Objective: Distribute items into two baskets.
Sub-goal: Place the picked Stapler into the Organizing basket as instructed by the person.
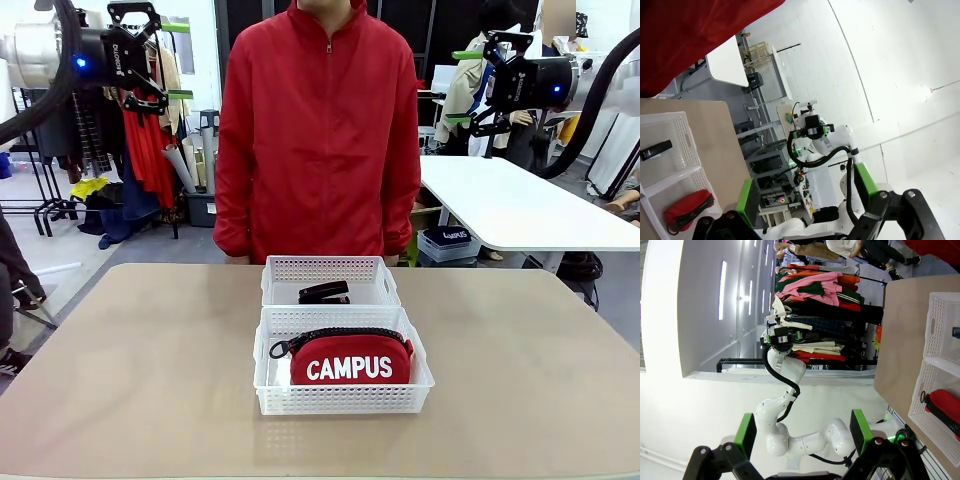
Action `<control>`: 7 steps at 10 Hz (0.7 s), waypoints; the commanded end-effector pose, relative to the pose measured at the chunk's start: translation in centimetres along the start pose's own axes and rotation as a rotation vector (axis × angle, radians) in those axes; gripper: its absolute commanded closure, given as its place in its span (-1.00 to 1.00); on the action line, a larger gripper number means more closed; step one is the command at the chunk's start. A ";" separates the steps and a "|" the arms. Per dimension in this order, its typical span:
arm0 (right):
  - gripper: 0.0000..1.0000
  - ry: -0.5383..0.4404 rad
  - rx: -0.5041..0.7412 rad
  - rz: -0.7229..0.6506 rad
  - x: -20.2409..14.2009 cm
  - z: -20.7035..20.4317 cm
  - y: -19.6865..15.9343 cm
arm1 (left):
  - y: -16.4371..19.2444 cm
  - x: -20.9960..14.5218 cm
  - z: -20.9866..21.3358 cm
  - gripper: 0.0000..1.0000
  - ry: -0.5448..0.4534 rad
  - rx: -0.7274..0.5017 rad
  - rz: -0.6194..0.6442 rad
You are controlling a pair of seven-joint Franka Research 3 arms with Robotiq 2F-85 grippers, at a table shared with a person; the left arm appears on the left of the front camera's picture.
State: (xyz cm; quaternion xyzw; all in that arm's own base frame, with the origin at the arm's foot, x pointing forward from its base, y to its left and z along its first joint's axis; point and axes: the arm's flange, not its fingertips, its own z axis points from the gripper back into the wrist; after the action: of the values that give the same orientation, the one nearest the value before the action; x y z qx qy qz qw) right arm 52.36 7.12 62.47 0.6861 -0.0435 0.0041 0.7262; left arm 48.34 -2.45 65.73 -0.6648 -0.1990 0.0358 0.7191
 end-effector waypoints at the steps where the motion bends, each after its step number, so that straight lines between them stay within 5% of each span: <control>1: -1.00 0.000 0.008 -0.011 -0.1 -0.1 0.4 | -0.1 0.0 0.1 -1.00 -0.004 -0.006 0.005; 7: -1.00 0.000 0.008 -0.011 -0.1 -0.1 0.4 | -0.1 0.0 0.1 -1.00 -0.004 -0.006 0.005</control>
State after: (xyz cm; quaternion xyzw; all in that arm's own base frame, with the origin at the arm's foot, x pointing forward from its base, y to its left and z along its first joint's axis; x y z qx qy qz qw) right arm 52.36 7.12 62.47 0.6861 -0.0435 0.0041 0.7262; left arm 48.36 -2.47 65.73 -0.6648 -0.1985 0.0363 0.7193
